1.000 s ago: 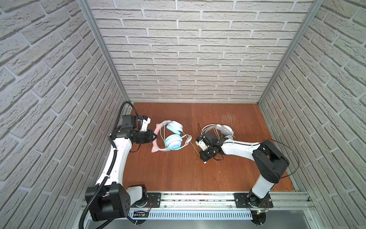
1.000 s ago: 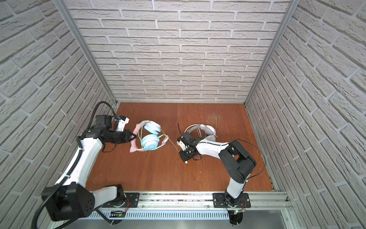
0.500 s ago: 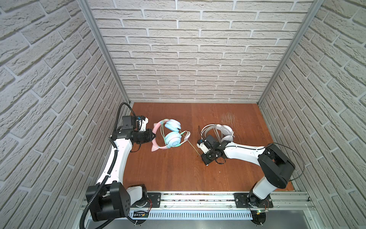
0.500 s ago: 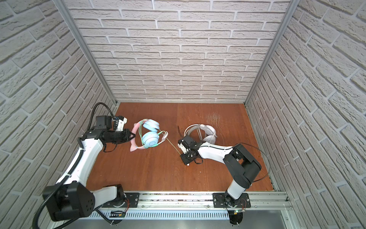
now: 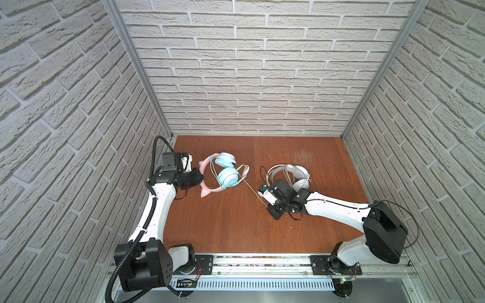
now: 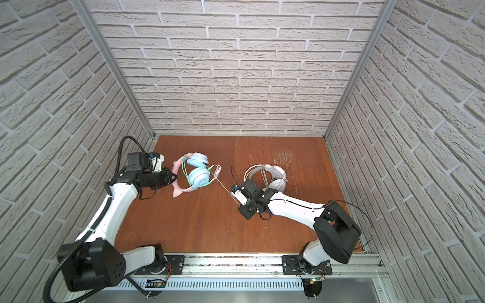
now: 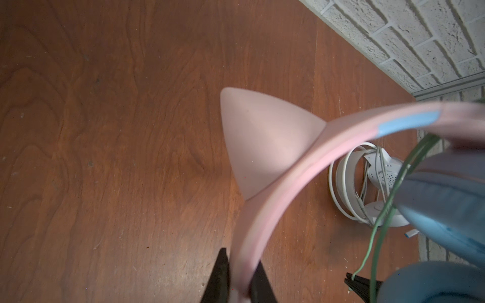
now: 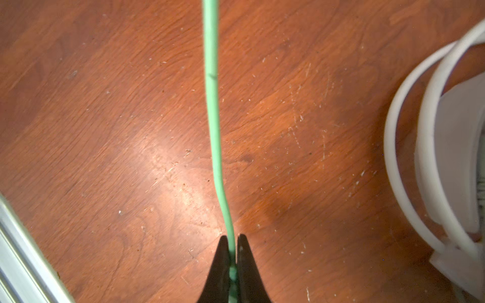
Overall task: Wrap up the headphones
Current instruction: 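Close the right gripper on the green cable near the table, then carry the green cable toward the pink headset while the left gripper brings it closer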
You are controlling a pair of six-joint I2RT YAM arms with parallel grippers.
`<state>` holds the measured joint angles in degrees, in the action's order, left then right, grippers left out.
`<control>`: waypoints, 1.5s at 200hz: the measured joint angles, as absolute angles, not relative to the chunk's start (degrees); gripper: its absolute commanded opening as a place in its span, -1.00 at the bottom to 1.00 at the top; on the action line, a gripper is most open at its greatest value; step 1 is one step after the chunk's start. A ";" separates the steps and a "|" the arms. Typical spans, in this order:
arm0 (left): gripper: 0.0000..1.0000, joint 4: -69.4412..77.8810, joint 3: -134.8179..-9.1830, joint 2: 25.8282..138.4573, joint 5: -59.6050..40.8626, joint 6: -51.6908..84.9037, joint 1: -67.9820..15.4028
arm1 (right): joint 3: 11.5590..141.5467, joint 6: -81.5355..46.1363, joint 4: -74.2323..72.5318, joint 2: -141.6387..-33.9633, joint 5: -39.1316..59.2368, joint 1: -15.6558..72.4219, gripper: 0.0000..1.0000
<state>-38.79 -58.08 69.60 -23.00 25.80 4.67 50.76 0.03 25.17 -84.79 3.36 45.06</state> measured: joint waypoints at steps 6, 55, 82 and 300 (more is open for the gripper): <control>-1.00 -38.74 -58.08 69.73 -22.57 26.30 4.45 | 51.09 0.95 25.63 -84.49 3.27 45.47 -0.89; -1.00 -36.99 -58.08 70.91 -17.63 31.57 1.06 | 55.70 8.73 29.50 -84.18 4.05 46.89 -0.89; -1.00 -36.07 -58.08 72.12 -13.08 35.51 -2.09 | 58.52 13.52 31.99 -84.23 6.26 47.37 -0.89; -1.00 -35.46 -69.49 92.47 -0.08 41.04 -23.00 | 81.12 45.15 49.76 -93.91 11.84 49.56 -0.89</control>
<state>-35.46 -69.49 92.47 -0.08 41.04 -23.00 81.12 45.15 49.76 -93.91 11.84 49.56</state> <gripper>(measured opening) 0.133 0.080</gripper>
